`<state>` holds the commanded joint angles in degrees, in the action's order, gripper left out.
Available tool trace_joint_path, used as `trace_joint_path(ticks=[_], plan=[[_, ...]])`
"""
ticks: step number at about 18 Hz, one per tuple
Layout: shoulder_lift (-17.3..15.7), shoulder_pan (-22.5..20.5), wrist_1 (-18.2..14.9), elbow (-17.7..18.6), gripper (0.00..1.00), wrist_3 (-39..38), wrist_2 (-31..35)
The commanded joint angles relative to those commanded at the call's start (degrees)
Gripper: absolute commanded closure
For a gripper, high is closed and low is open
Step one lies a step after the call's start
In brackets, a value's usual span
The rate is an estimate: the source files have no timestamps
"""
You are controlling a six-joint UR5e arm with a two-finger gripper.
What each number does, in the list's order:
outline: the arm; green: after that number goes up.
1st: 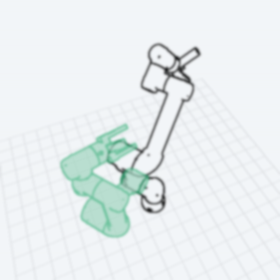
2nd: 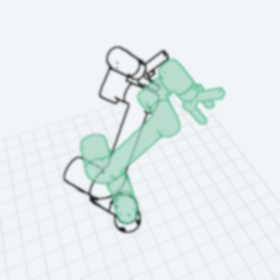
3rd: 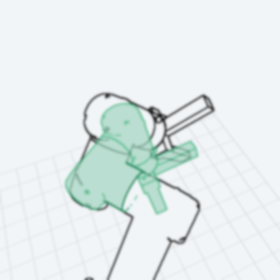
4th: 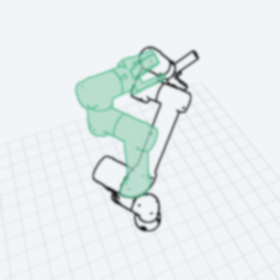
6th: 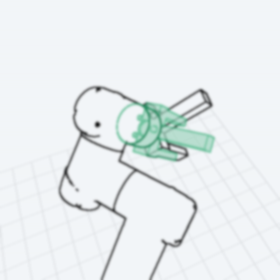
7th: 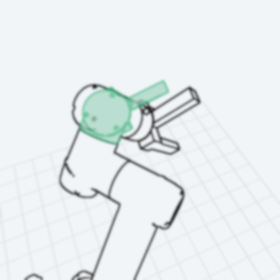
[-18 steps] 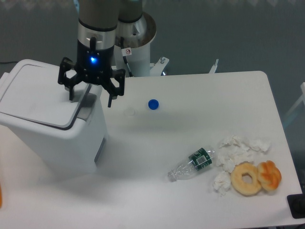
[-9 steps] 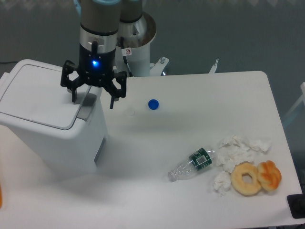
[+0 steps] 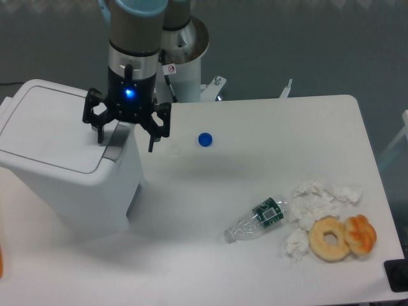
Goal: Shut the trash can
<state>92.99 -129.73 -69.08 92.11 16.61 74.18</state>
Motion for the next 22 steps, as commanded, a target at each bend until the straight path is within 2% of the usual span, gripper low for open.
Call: trace_joint_path(ticks=[4,8,10,13,17,22], plan=[[-0.1,0.0,-0.2,-1.1,0.0,-0.5,-0.3],[-0.4,-0.8,-0.3,-3.9,0.0,-0.7,-0.6],[-0.4,-2.8,-0.2,-4.4,0.0,1.8,-0.4],[0.1,-7.7,-0.2,-4.0,0.0,9.8,-0.2],[3.7,-12.2,0.1,-4.2,0.0,21.9,0.8],[10.3,-17.1,0.1,-4.7,0.0,34.1,5.3]])
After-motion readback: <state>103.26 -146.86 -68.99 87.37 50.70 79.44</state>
